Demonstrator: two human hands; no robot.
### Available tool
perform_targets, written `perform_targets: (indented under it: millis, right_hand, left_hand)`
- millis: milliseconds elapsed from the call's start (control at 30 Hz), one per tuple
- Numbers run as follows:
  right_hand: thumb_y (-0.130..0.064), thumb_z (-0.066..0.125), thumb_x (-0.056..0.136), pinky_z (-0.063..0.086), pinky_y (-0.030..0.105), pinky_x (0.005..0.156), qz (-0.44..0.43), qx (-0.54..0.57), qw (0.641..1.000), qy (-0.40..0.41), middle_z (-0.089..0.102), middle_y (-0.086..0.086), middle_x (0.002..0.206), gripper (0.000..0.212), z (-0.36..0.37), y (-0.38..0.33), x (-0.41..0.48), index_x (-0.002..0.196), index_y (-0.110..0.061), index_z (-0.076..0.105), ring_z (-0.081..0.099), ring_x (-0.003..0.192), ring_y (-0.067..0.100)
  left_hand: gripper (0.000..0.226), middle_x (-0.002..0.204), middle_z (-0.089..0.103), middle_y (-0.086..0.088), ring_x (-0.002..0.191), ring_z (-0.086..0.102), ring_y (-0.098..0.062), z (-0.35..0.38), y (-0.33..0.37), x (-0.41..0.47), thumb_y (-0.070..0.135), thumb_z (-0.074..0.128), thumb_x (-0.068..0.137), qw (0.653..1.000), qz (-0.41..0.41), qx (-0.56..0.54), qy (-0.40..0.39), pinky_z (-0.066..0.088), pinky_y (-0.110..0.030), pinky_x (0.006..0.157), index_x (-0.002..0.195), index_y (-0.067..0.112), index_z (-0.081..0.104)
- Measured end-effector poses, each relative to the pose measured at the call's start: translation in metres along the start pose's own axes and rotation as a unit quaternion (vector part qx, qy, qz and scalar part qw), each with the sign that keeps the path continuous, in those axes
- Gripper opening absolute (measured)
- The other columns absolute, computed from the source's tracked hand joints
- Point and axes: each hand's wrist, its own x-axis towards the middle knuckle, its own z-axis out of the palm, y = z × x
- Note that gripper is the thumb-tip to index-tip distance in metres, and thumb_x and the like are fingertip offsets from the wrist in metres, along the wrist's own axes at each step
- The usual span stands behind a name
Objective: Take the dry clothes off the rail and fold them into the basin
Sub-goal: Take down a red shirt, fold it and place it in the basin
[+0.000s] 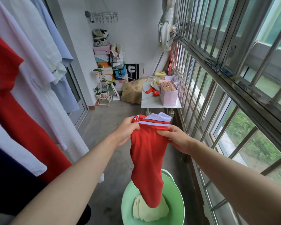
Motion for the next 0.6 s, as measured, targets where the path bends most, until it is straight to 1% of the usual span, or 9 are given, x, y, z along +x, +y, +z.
perform_targets:
  millis: [33,100,200,267,367,467,533,567,600]
  right_hand:
    - [-0.007,0.059,0.090,0.050,0.027,0.094,-0.018,0.008,1.000,0.004,0.066,0.013,0.116,0.028,0.002,-0.001,0.001,0.118,-0.003,0.062,0.063,0.105,0.021]
    - [-0.008,0.058,0.091,0.047,0.031,0.099,-0.046,0.024,0.998,0.020,0.067,0.011,0.117,0.026,0.006,-0.006,0.003,0.116,-0.010,0.064,0.062,0.108,0.020]
    - [-0.009,0.056,0.093,0.047,0.030,0.098,-0.056,0.018,0.998,0.027,0.067,0.006,0.116,0.025,0.011,-0.011,0.004,0.115,-0.017,0.064,0.063,0.107,0.017]
    - [-0.011,0.055,0.094,0.047,0.029,0.098,-0.054,0.000,0.998,0.030,0.067,0.005,0.117,0.024,0.016,-0.012,0.002,0.115,-0.018,0.063,0.062,0.107,0.016]
    - [-0.014,0.055,0.094,0.049,0.027,0.093,-0.072,0.004,0.996,0.053,0.068,0.002,0.111,0.019,0.020,-0.012,0.001,0.110,-0.020,0.064,0.064,0.102,0.015]
    - [-0.013,0.055,0.094,0.050,0.025,0.092,-0.093,-0.002,0.992,0.080,0.068,0.000,0.108,0.020,0.021,-0.015,-0.002,0.112,-0.019,0.063,0.064,0.100,0.013]
    - [-0.014,0.055,0.094,0.051,0.025,0.092,-0.103,-0.004,0.990,0.097,0.068,0.000,0.109,0.021,0.022,-0.016,-0.003,0.114,-0.017,0.062,0.064,0.100,0.012]
    - [-0.014,0.055,0.095,0.051,0.024,0.091,-0.107,0.000,0.989,0.103,0.068,-0.001,0.108,0.021,0.023,-0.017,-0.004,0.114,-0.017,0.062,0.064,0.099,0.012]
    - [-0.013,0.054,0.095,0.052,0.024,0.090,-0.110,0.008,0.988,0.105,0.069,-0.001,0.107,0.020,0.024,-0.018,-0.005,0.113,-0.017,0.062,0.065,0.098,0.011]
  left_hand:
    - [0.048,0.087,0.064,-0.002,0.075,0.060,-0.012,-0.003,-0.001,-0.001,-0.015,0.033,0.082,1.000,-0.003,-0.004,0.003,0.047,-0.023,0.065,0.100,0.018,0.063]
    - [0.050,0.093,0.063,-0.004,0.082,0.056,-0.017,-0.009,-0.004,-0.001,-0.013,0.032,0.083,1.000,-0.009,-0.006,0.005,0.044,-0.025,0.068,0.106,0.020,0.062]
    - [0.052,0.100,0.060,-0.007,0.089,0.050,-0.022,-0.014,-0.010,-0.003,-0.011,0.033,0.084,1.000,-0.020,0.007,0.001,0.040,-0.027,0.069,0.116,0.020,0.060]
    - [0.051,0.096,0.061,-0.005,0.088,0.050,-0.022,-0.014,-0.013,-0.004,-0.011,0.032,0.084,1.000,-0.024,0.007,-0.002,0.040,-0.028,0.070,0.115,0.018,0.060]
    - [0.048,0.098,0.059,-0.006,0.088,0.050,-0.022,-0.012,-0.012,-0.008,-0.010,0.033,0.085,1.000,-0.026,0.008,-0.014,0.040,-0.028,0.070,0.107,0.022,0.062]
    - [0.045,0.103,0.058,-0.005,0.091,0.052,-0.019,-0.009,-0.009,-0.011,-0.006,0.034,0.090,0.999,-0.027,0.016,-0.022,0.045,-0.029,0.074,0.113,0.025,0.058]
    - [0.036,0.106,0.061,-0.001,0.096,0.056,-0.016,-0.007,-0.008,-0.013,0.003,0.040,0.096,0.999,-0.023,0.033,-0.029,0.049,-0.034,0.082,0.118,0.027,0.054]
    - [0.029,0.106,0.063,0.002,0.097,0.059,-0.015,-0.006,-0.008,-0.014,0.010,0.046,0.097,0.998,-0.017,0.051,-0.033,0.051,-0.036,0.085,0.118,0.027,0.054]
    - [0.027,0.105,0.066,0.003,0.095,0.062,-0.013,-0.006,-0.009,-0.016,0.013,0.055,0.094,0.997,-0.009,0.067,-0.042,0.052,-0.036,0.085,0.117,0.026,0.056]
